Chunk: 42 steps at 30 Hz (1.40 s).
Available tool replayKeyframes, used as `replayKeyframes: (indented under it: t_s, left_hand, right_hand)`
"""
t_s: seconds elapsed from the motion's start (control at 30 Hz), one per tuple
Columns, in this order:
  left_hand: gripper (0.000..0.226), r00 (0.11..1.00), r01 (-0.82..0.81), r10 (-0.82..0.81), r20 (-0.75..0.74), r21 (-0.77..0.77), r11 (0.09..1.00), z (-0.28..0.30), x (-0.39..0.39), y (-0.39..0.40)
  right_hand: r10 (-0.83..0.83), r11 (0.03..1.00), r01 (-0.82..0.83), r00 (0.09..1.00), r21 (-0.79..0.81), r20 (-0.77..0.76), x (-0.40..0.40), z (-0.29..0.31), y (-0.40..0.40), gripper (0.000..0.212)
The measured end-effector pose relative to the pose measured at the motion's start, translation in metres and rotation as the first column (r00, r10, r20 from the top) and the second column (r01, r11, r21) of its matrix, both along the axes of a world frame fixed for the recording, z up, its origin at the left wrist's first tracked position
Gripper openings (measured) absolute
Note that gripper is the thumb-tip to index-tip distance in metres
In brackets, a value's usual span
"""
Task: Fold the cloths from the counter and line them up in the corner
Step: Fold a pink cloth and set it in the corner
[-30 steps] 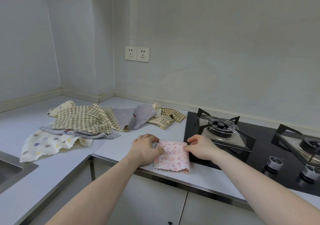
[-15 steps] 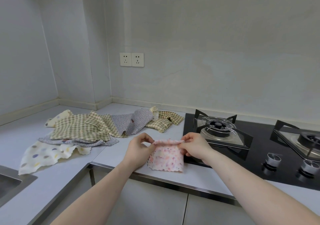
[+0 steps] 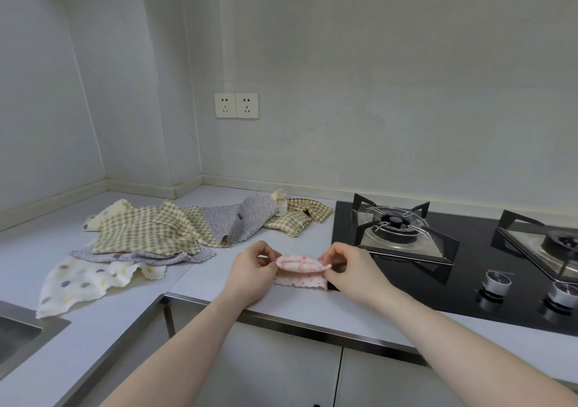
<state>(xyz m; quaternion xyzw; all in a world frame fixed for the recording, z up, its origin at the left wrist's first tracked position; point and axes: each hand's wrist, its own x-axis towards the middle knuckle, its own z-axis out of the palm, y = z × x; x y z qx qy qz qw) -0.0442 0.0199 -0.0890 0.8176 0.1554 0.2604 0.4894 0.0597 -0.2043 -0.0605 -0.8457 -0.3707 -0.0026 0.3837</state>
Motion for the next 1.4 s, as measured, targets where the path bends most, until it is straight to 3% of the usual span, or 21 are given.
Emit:
replayKeyframes:
  t_s: [0.3, 0.53, 0.67, 0.77, 0.87, 1.03, 1.13, 1.23, 1.33, 1.4]
  left_hand:
    - [0.014, 0.996, -0.077, 0.082, -0.039, 0.116, 0.99, 0.002, 0.0, -0.002]
    - [0.017, 0.997, 0.07, -0.057, -0.042, 0.447, 0.892, -0.004, 0.001, -0.006]
    - [0.011, 0.993, 0.057, -0.009, -0.115, 0.422, 0.905, 0.001, 0.0, -0.008]
    - [0.021, 0.993, 0.007, 0.034, -0.114, 0.343, 0.939, 0.001, 0.003, -0.006]
    - [0.03, 0.991, -0.044, 0.083, -0.107, 0.324, 0.945, -0.001, 0.003, -0.004]
    - [0.028, 0.976, -0.081, 0.155, -0.151, 0.409, 0.909, 0.0, 0.002, -0.007]
    - [0.051, 0.935, -0.06, 0.222, -0.276, 0.496, 0.866, -0.002, 0.005, -0.01]
    - [0.058, 0.917, -0.03, 0.234, -0.322, 0.529, 0.848, -0.001, 0.008, -0.012]
    - [0.06, 0.927, -0.006, 0.173, -0.332, 0.45, 0.893, 0.005, 0.005, -0.011]
    - [0.046, 0.946, -0.009, 0.117, -0.301, 0.336, 0.942, 0.007, 0.0, -0.009]
  right_hand:
    - [0.072, 0.995, -0.057, 0.978, -0.084, 0.194, -0.009, -0.022, -0.006, 0.005]
    - [0.034, 0.999, -0.025, 0.973, -0.043, 0.227, -0.014, -0.028, -0.005, 0.006]
    - [0.021, 0.999, -0.015, 0.977, -0.032, 0.212, -0.017, -0.028, -0.007, 0.008]
    - [0.007, 1.0, -0.003, 0.979, -0.018, 0.203, -0.018, -0.028, -0.008, 0.011]
    - [0.006, 1.0, -0.004, 0.977, -0.009, 0.213, -0.019, -0.028, -0.009, 0.028]
    - [0.013, 0.999, -0.004, 0.962, -0.032, 0.273, -0.016, -0.031, -0.007, 0.024]
    - [-0.006, 0.999, 0.018, 0.96, -0.039, 0.281, -0.016, -0.031, -0.008, 0.022]
    - [-0.01, 0.997, 0.03, 0.96, -0.065, 0.278, -0.016, -0.03, -0.007, 0.022]
    - [-0.01, 0.996, 0.035, 0.96, -0.082, 0.281, -0.017, -0.029, -0.009, 0.023]
    - [-0.005, 0.995, 0.032, 0.958, -0.092, 0.286, -0.016, -0.03, -0.01, 0.023]
